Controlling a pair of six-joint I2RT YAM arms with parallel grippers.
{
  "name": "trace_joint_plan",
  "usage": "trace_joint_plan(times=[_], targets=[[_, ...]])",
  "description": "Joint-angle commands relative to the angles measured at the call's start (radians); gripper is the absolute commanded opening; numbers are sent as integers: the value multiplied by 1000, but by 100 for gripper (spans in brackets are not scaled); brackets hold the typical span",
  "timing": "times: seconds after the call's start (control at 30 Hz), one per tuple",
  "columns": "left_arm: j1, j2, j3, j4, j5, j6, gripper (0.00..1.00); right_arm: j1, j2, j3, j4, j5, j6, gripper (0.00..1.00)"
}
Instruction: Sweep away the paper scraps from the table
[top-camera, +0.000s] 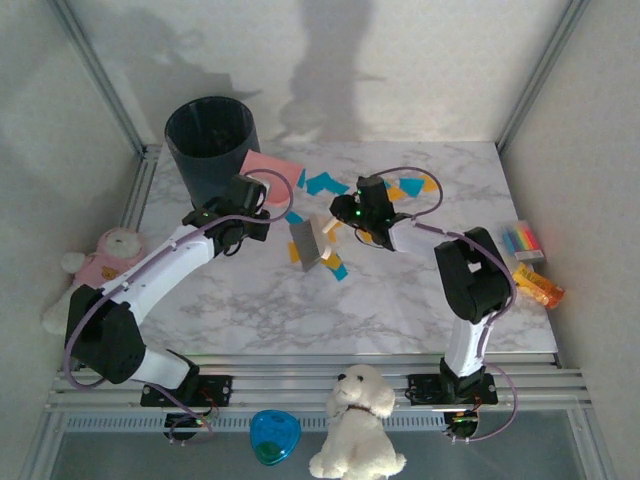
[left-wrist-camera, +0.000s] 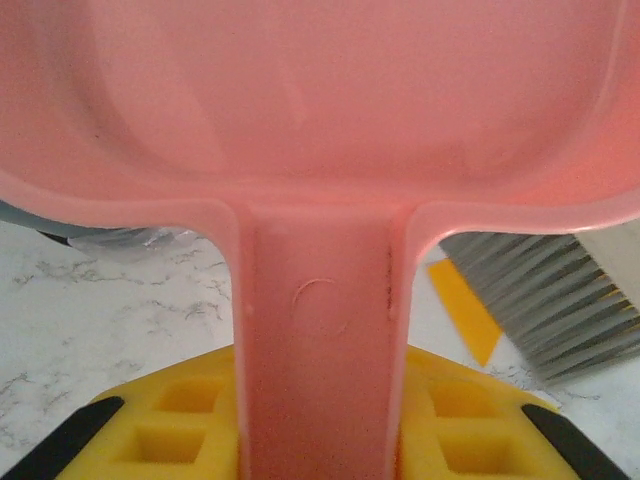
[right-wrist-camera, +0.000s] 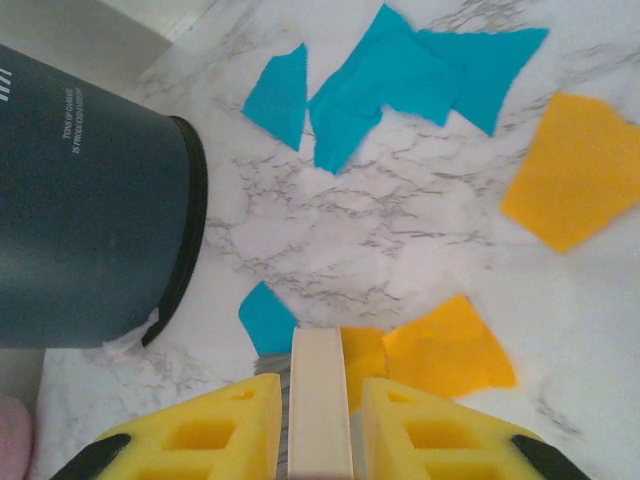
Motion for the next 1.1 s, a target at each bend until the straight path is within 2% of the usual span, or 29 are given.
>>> trace_joint_plan(times=[0.0,0.7,1.07], targets=[[8,10,9,-15,10,6,0,-15,-56,-46,-87,66,-93,0],[-29,77,25,-78,107,61,0,-35,-275,-98,-359,197,-361,0],[-64,36,-44,-58,150,182,0,-35,-414,-136,-395,148,-398,0]])
